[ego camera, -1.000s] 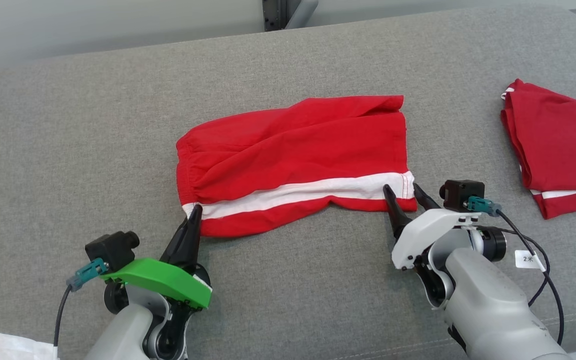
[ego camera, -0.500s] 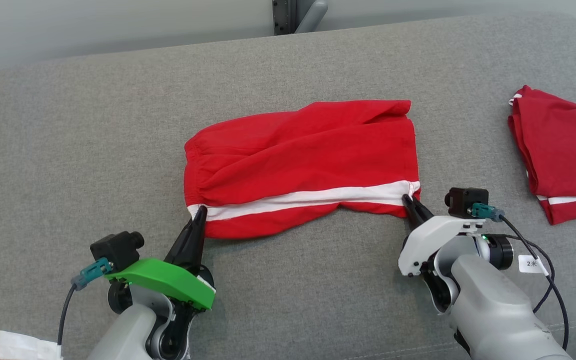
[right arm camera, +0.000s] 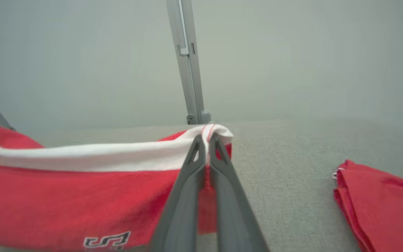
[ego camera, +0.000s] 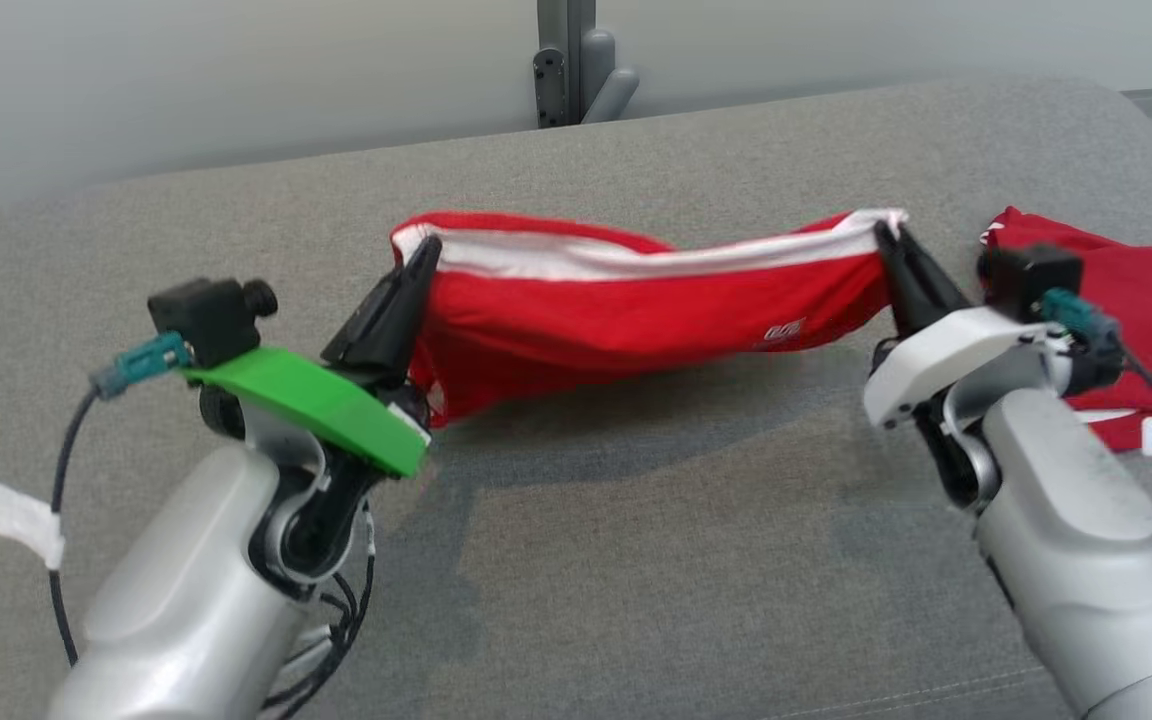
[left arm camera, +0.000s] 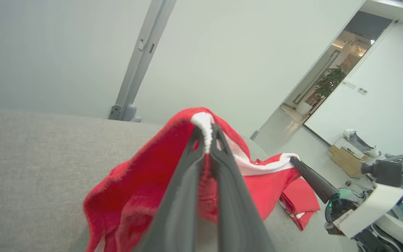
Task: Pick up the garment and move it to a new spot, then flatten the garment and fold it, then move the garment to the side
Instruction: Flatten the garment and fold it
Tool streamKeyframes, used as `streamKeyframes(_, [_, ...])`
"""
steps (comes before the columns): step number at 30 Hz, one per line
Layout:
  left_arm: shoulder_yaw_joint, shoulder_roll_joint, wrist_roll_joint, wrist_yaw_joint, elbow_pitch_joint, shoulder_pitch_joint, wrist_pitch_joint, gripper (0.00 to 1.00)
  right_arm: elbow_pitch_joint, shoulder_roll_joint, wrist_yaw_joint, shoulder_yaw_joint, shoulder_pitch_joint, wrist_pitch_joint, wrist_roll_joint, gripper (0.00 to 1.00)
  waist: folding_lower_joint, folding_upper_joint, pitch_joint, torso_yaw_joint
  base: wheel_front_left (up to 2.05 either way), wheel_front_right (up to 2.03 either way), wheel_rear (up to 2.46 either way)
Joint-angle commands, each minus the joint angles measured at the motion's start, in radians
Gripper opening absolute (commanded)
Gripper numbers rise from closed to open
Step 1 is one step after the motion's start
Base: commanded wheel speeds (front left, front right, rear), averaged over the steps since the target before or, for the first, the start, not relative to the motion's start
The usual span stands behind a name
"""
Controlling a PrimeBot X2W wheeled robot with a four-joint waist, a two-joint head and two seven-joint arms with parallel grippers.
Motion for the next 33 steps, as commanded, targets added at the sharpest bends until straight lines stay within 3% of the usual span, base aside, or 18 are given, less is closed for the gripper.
streamKeyframes(1, [0.001, 0.017, -0.023, -0.003, -0.018, -0.042, 0.039, 0.0, -0.04, -0.036, -0.001, -0.001, -0.026, 0.017, 0.009, 0.0, 0.0, 0.0, -0.032, -0.006, 0.0, 0.0, 0.0])
streamKeyframes(5, [0.021, 0.023, -0.101, 0.007, -0.035, -0.158, 0.174, 0.0, -0.148, -0.131, -0.001, -0.02, -0.071, 0.102, 0.093, 0.0, 0.0, 0.0, -0.067, -0.007, 0.0, 0.0, 0.0])
streamKeyframes(12, [0.057, -0.011, -0.224, 0.085, -0.051, -0.344, 0.369, 0.0, -0.343, -0.273, -0.001, -0.072, -0.162, 0.304, 0.29, 0.0, 0.0, 0.0, -0.107, -0.005, 0.0, 0.0, 0.0])
streamKeyframes(19, [0.073, -0.034, -0.29, 0.146, -0.055, -0.463, 0.484, 0.0, -0.432, -0.35, -0.001, -0.126, -0.242, 0.427, 0.346, 0.0, 0.0, 0.0, -0.108, -0.001, 0.0, 0.0, 0.0])
streamKeyframes(26, [0.051, -0.03, -0.262, 0.17, 0.022, -0.573, 0.55, 0.0, -0.402, -0.323, -0.001, -0.101, -0.349, 0.498, 0.304, 0.0, 0.0, 0.0, -0.004, -0.018, 0.0, 0.0, 0.0])
streamKeyframes(28, [0.036, -0.028, -0.234, 0.154, 0.061, -0.625, 0.549, 0.0, -0.362, -0.3, -0.001, -0.09, -0.404, 0.493, 0.281, 0.0, 0.0, 0.0, 0.06, -0.025, 0.0, 0.0, 0.0])
streamKeyframes(33, [0.012, -0.028, -0.126, 0.065, 0.179, -0.779, 0.48, 0.0, -0.232, -0.223, -0.001, -0.065, -0.567, 0.412, 0.216, 0.0, 0.0, 0.0, 0.255, -0.052, 0.0, 0.0, 0.0])
